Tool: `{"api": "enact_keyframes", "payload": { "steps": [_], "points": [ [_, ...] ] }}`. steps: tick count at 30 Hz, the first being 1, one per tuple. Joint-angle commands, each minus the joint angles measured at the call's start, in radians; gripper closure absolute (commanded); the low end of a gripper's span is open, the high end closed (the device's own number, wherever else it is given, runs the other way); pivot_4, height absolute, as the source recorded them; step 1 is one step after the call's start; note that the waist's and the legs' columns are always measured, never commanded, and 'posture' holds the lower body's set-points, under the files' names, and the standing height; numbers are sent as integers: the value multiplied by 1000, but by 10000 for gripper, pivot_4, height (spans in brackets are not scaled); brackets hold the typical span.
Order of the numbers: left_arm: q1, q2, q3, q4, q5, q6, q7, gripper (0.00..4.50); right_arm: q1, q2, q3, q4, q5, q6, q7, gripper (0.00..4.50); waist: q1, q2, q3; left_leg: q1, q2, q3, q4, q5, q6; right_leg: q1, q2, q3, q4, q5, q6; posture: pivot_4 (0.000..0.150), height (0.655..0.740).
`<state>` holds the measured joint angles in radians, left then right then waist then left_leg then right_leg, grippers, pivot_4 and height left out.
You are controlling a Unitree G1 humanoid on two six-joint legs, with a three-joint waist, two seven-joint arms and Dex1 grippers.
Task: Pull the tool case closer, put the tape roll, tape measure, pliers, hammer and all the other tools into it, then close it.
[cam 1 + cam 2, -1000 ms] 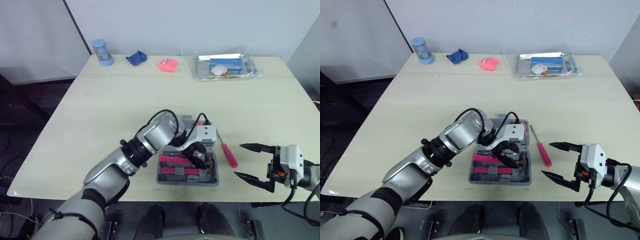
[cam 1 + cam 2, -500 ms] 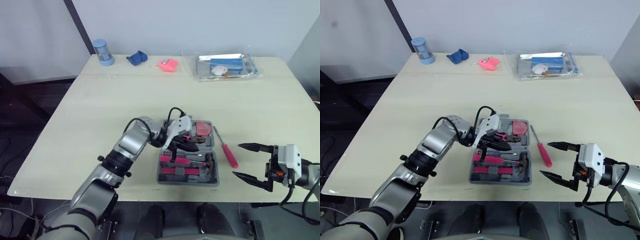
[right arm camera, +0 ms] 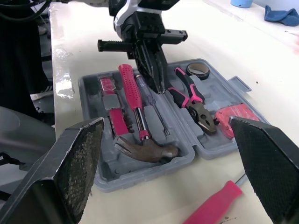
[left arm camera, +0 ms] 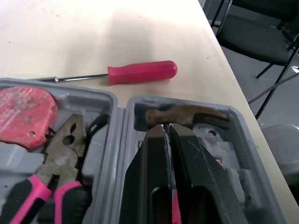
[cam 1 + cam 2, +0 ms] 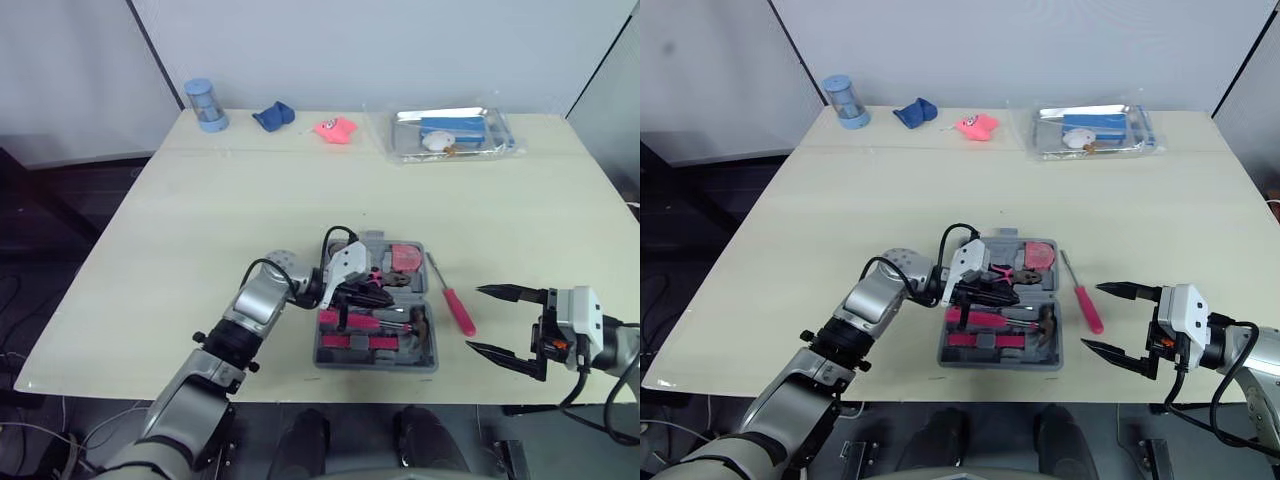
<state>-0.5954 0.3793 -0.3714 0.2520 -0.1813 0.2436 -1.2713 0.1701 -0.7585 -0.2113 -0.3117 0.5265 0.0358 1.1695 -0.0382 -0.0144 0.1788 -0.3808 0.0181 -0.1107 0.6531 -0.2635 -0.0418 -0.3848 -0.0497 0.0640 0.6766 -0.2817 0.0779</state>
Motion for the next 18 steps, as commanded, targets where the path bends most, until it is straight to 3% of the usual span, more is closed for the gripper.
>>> {"api": "enact_keyframes", "payload": {
  "steps": [1, 9, 13, 18],
  "points": [
    [8, -12, 7, -19, -21, -38, -26, 42567, 4, -3, -21, -23, 8, -12, 0, 0, 0, 0, 0, 0, 0, 0, 0, 0, 0, 0, 0, 0, 0, 0, 0, 1500, 7400],
    [-18, 20, -14, -10, 19, -55, -71, 42567, 13, 0, -20, -28, 6, -14, -4, 0, -2, 0, 0, 0, 0, 0, 0, 0, 0, 0, 0, 0, 0, 0, 0, 1500, 7400],
    [-24, 17, -29, -4, 52, -98, -58, 29955, 11, 2, -18, -27, 5, -15, -7, 0, 0, 0, 0, 0, 0, 0, 0, 0, 0, 0, 0, 0, 0, 0, 0, 1500, 7400],
    [-23, 24, -70, 15, 105, -152, -67, 29955, 12, 3, -19, -27, 4, -17, -9, 0, -1, 0, 0, 0, 0, 0, 0, 0, 0, 0, 0, 0, 0, 0, 0, 1500, 7400]
  ]
}}
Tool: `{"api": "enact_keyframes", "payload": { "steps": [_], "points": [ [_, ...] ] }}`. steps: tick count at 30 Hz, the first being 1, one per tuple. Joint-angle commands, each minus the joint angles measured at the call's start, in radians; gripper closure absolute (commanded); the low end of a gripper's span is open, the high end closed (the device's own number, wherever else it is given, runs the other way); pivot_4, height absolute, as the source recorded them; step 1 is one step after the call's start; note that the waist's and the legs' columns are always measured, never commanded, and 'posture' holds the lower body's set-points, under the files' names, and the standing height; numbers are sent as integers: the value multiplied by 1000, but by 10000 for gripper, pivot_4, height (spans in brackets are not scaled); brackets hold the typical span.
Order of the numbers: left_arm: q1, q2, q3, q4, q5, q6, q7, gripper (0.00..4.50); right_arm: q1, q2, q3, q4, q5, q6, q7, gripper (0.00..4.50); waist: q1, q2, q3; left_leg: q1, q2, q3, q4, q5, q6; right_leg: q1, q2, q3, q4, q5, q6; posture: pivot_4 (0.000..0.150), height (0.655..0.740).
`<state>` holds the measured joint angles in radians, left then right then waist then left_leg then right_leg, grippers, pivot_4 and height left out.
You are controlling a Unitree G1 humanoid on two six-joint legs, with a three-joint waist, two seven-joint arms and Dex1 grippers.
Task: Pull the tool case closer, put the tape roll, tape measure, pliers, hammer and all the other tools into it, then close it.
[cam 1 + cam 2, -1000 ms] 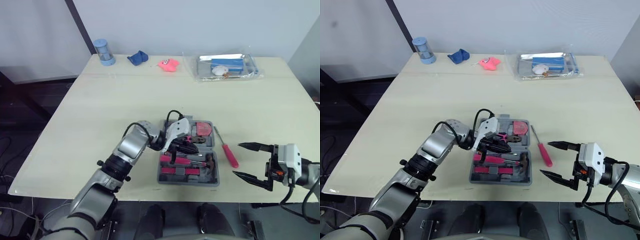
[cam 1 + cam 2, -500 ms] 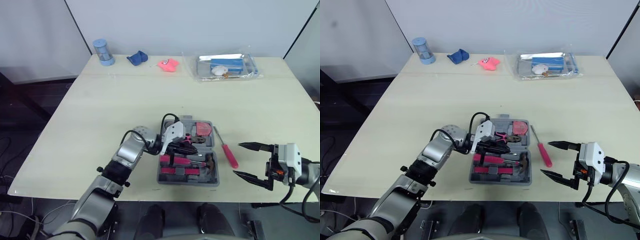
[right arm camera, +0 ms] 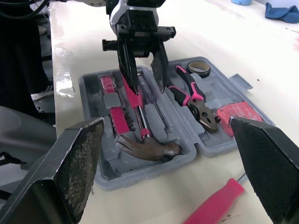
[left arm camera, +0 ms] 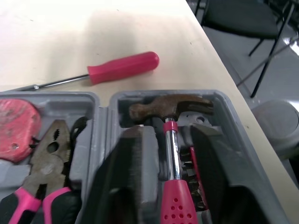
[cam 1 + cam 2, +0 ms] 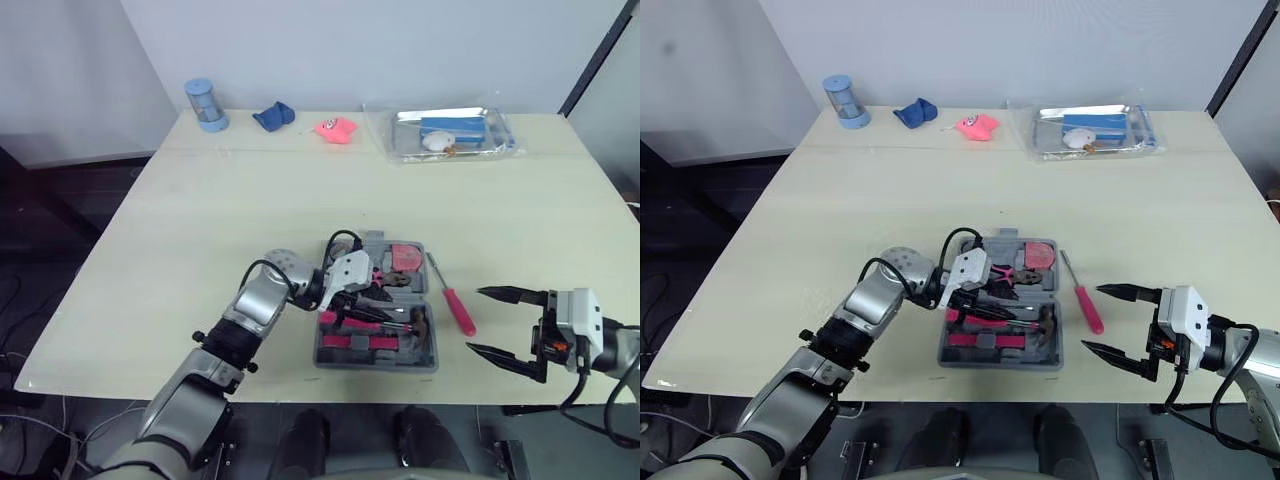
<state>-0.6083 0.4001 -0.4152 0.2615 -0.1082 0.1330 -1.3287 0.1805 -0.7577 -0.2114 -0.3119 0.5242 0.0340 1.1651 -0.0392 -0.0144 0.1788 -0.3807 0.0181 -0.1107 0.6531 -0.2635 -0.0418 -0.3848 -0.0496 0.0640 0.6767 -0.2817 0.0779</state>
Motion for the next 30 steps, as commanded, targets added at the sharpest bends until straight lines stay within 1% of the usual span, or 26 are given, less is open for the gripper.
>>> {"api": "enact_keyframes", "payload": {
  "steps": [1, 8, 15, 22, 27, 30],
  "points": [
    [-13, 4, -39, 15, 50, -52, -9, 29955, 2, 2, -19, -27, 6, -15, -5, 0, 0, 0, 0, 0, 0, 0, 0, 0, 0, 0, 0, 0, 0, 0, 0, 1500, 7400],
    [-47, -25, -97, 82, 144, -72, 21, 29955, -2, 3, -16, -24, 4, -16, -7, 0, 1, 0, 0, 0, 0, 0, 0, 0, 0, 0, 0, 0, 0, 0, 0, 1500, 7400],
    [-67, -75, -102, 84, 139, -35, 16, 29955, 2, 8, -14, -28, 1, -18, -12, 0, 0, 0, 0, 0, 0, 0, 0, 0, 0, 0, 0, 0, 0, 0, 0, 1500, 7400],
    [-77, -103, -126, 129, 176, -50, 25, 29955, 10, 11, -18, -33, 0, -19, -18, 0, 1, 0, 0, 0, 0, 0, 0, 0, 0, 0, 0, 0, 0, 0, 0, 1500, 7400],
    [-79, -128, -126, 147, 174, -41, 29, 29955, 15, 10, -21, -37, 0, -19, -20, 0, 1, 0, 0, 0, 0, 0, 0, 0, 0, 0, 0, 0, 0, 0, 0, 1500, 7400],
    [-79, -134, -120, 151, 173, -36, 32, 36821, 16, 10, -21, -38, 0, -20, -21, 0, 0, 0, 0, 0, 0, 0, 0, 0, 0, 0, 0, 0, 0, 0, 0, 1500, 7400]
  ]
}}
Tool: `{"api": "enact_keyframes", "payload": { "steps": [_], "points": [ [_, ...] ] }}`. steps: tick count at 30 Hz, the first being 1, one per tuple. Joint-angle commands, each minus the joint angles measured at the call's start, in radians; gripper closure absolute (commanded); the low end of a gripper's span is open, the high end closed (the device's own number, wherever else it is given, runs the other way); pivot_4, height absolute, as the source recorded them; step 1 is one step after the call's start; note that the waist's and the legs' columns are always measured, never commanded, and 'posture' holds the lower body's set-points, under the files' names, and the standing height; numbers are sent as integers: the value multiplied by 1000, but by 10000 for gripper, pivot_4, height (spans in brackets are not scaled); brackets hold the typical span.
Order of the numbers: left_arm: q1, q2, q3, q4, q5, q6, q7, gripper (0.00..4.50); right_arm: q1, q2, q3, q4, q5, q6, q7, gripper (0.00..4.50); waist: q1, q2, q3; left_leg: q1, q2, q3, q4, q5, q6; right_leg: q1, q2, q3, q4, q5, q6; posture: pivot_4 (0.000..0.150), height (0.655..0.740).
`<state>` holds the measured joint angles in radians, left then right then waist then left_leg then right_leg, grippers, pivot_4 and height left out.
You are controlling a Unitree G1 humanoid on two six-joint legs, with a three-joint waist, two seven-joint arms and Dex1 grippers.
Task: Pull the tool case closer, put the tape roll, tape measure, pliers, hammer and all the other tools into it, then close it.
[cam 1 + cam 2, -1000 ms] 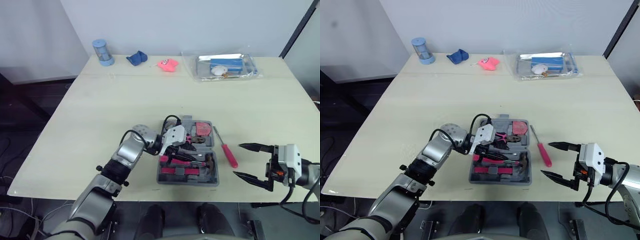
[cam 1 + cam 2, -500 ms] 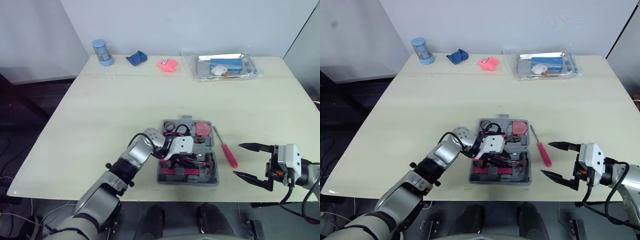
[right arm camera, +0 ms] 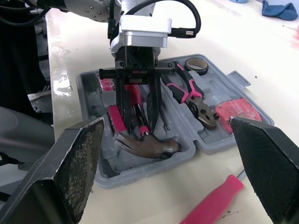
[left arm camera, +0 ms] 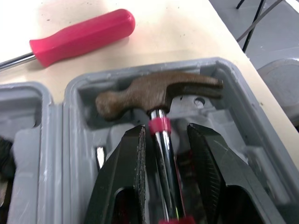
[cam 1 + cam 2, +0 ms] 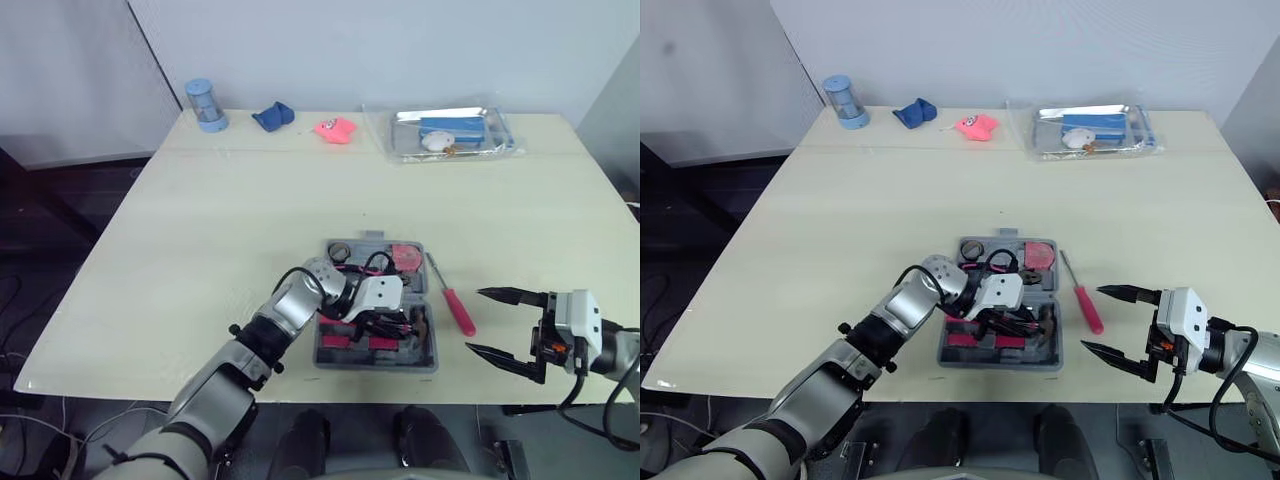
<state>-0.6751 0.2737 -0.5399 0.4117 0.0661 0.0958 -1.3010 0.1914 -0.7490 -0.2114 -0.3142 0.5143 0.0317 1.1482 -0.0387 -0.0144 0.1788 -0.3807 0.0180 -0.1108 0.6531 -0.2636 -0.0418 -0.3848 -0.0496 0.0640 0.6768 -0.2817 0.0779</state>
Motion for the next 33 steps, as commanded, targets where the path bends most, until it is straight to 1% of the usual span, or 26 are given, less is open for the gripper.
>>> {"api": "enact_keyframes", "payload": {
  "steps": [1, 2, 3, 11, 15, 22, 28, 33],
  "points": [
    [-11, -7, 6, -2, -2, 4, 4, 39713, 7, 1, -22, -37, 9, -17, -4, 0, 0, 0, 0, 0, 0, 0, 0, 0, 0, 0, 0, 0, 0, 0, 0, 1500, 7400],
    [-9, -8, 8, -6, -5, 10, 4, 43372, 7, 1, -22, -38, 9, -17, -5, 0, 0, 0, 0, 0, 0, 0, 0, 0, 0, 0, 0, 0, 0, 0, 0, 1500, 7400],
    [-9, -9, 10, -9, -7, 13, 3, 44620, 7, 2, -22, -39, 9, -17, -6, 0, 0, 0, 0, 0, 0, 0, 0, 0, 0, 0, 0, 0, 0, 0, 0, 1500, 7400],
    [-11, -2, 6, -43, 9, 66, 26, 44629, 6, 5, -15, -44, 7, -14, -12, 0, 0, 0, 0, 0, 0, 0, 0, 0, 0, 0, 0, 0, 0, 0, 0, 1500, 7400],
    [-22, -9, 3, -79, 26, 137, 60, 44630, 1, 6, -11, -44, 6, -14, -14, 0, 0, 0, 0, 0, 0, 0, 0, 0, 0, 0, 0, 0, 0, 0, 0, 1500, 7400],
    [-42, -8, -15, -108, 57, 202, 96, 44631, -5, 9, -4, -42, 4, -14, -17, 0, 0, 0, 0, 0, 0, 0, 0, 0, 0, 0, 0, 0, 0, 0, 0, 1500, 7400],
    [-39, 1, -20, -207, 47, 304, 82, 44633, -7, 12, -1, -40, 2, -16, -20, 0, -1, 0, 0, 0, 0, 0, 0, 0, 0, 0, 0, 0, 0, 0, 0, 1500, 7400],
    [-52, -7, -43, -206, 80, 349, 121, 44634, -12, 15, 2, -35, -1, -22, -19, 0, 0, 0, 0, 0, 0, 0, 0, 0, 0, 0, 0, 0, 0, 0, 0, 1500, 7400]
  ]
}}
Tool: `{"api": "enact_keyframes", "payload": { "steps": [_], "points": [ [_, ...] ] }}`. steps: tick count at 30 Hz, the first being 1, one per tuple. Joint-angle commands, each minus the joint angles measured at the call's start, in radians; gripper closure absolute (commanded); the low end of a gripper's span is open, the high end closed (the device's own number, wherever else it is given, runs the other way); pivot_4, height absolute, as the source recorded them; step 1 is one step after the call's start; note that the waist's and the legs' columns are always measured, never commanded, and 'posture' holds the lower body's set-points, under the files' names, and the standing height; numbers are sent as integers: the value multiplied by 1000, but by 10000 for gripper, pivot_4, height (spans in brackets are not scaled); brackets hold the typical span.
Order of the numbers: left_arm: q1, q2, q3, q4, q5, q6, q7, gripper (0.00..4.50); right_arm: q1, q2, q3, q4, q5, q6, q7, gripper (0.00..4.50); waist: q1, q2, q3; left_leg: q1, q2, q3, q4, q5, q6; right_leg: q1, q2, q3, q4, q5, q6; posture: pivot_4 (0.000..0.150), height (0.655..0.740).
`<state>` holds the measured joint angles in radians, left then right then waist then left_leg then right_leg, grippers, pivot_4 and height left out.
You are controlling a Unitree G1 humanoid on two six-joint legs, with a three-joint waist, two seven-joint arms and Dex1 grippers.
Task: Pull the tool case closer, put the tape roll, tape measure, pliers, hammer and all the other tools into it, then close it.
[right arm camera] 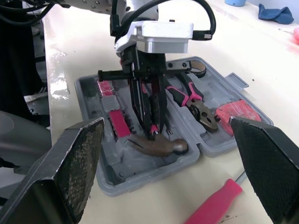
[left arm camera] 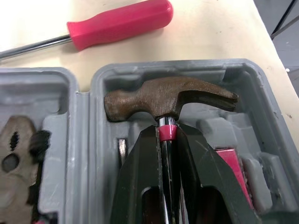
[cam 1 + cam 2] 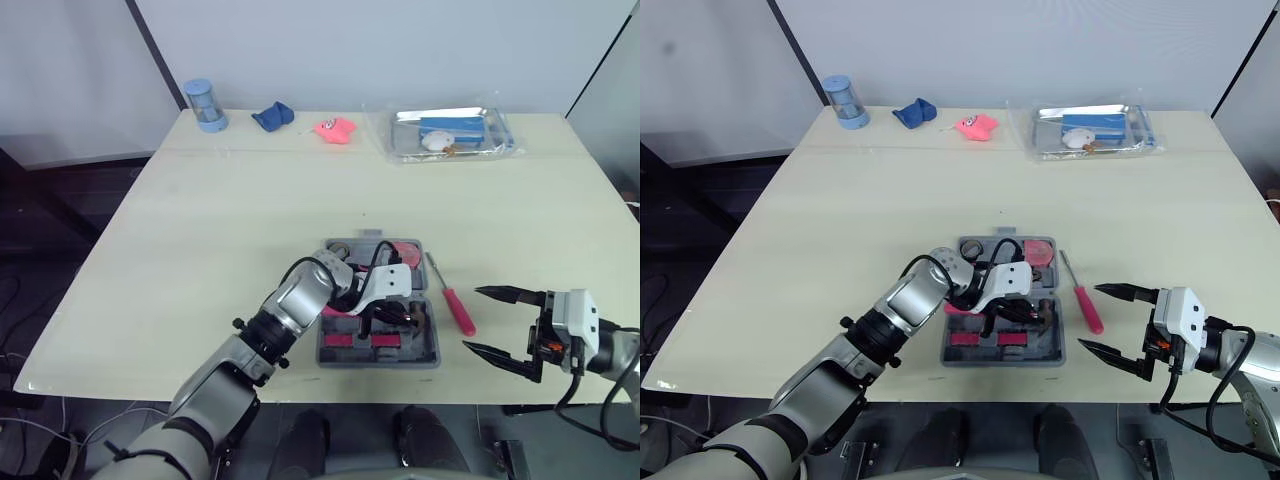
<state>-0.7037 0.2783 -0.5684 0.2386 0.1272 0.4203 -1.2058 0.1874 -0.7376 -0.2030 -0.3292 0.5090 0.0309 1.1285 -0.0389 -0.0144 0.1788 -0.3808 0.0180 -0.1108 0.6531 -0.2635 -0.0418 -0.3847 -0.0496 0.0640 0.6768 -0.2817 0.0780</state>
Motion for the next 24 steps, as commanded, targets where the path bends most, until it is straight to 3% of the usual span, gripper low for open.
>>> {"api": "enact_keyframes", "payload": {
  "steps": [1, 10, 19, 24],
  "points": [
    [-26, -11, -23, -31, 27, 18, 28, 44634, -9, 5, -6, -19, 3, -22, 0, 0, 0, 0, 0, 0, 0, 0, 0, 0, 0, 0, 0, 0, 0, 0, 0, 1500, 7400],
    [-24, -33, -40, -46, 12, 70, 35, 44635, 0, 9, -7, -19, 1, -29, 1, 0, 0, 0, 0, 0, 0, 0, 0, 0, 0, 0, 0, 0, 0, 0, 0, 1500, 7400],
    [-26, -25, -36, -71, 2, 110, 32, 3874, 12, 5, -16, -12, 3, -33, 8, 0, 0, 0, 0, 0, 0, 0, 0, 0, 0, 0, 0, 0, 0, 0, 0, 1500, 7400],
    [-30, -7, -10, -103, -29, 125, 19, 3874, 6, 2, -16, -4, 4, -34, 13, 0, -2, 0, 0, 0, 0, 0, 0, 0, 0, 0, 0, 0, 0, 0, 0, 1500, 7400]
  ]
}}
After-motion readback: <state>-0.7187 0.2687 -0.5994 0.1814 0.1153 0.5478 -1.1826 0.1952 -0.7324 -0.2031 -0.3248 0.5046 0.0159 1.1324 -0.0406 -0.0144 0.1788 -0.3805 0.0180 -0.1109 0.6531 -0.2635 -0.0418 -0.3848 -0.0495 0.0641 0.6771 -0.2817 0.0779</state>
